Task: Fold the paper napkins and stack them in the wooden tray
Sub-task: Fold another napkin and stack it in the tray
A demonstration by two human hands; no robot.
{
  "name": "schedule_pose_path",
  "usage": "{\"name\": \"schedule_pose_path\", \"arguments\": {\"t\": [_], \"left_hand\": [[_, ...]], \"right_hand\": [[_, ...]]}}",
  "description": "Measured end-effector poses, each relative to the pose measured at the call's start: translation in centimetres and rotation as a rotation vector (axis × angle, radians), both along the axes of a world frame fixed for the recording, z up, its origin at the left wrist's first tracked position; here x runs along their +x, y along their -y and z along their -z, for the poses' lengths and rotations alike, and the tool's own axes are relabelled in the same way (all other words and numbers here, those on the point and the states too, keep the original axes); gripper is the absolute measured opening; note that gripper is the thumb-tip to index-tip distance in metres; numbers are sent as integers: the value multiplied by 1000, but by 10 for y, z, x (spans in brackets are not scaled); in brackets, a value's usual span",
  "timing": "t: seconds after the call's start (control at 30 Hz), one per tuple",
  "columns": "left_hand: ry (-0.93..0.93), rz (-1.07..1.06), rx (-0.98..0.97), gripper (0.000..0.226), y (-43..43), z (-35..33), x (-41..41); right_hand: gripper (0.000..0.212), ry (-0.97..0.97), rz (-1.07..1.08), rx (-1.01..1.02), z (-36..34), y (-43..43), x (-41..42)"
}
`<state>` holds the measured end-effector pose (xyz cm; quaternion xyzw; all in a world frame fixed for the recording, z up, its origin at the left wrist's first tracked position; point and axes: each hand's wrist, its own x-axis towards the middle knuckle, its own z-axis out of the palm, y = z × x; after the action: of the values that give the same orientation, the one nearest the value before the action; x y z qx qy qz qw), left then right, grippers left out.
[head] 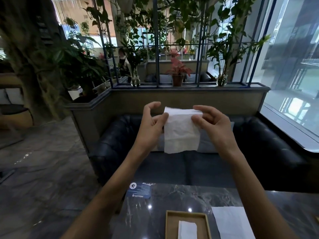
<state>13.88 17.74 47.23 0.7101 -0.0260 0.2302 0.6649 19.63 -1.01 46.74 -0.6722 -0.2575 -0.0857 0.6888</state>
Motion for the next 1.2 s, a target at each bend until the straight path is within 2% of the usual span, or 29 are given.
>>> {"name": "schedule_pose_path", "arguments": {"t": [0.07, 0.13, 0.27, 0.4, 0.57, 0.7, 0.77, 0.83, 1.03, 1.13, 1.2], "left_hand": [[35, 26, 51, 37, -1, -7, -1], [70, 11, 145, 30, 0, -16, -1], [114, -92, 316, 9, 5, -28, 5], [115, -209, 471, 6, 9, -41, 11], [-22, 71, 107, 17, 11, -49, 9], [-92, 348, -131, 54, 14, -31, 5], [-94, 384, -131, 67, 17, -21, 2], [-66, 338, -111, 69, 21, -17, 0], [16, 152, -37, 48, 29, -17, 0], [45, 117, 29, 35, 29, -18, 0], [55, 103, 104, 32, 29, -18, 1]], "right_hand": [[23, 40, 54, -10, -9, 2, 1], [19, 71, 90, -18, -16, 6, 4], [14, 130, 153, -100, -29, 16, 8], [6, 179, 185, -180, -41, 23, 11], [6, 125, 126, -148, -54, 27, 5], [15, 92, 193, -84, -51, 28, 6], [19, 52, 209, -47, -47, 30, 7], [22, 26, 181, -42, -43, 31, 6], [42, 65, -24, -179, -36, 33, 1], [60, 81, -65, -215, -30, 32, 0], [65, 87, -88, -242, -27, 30, 1]]}}
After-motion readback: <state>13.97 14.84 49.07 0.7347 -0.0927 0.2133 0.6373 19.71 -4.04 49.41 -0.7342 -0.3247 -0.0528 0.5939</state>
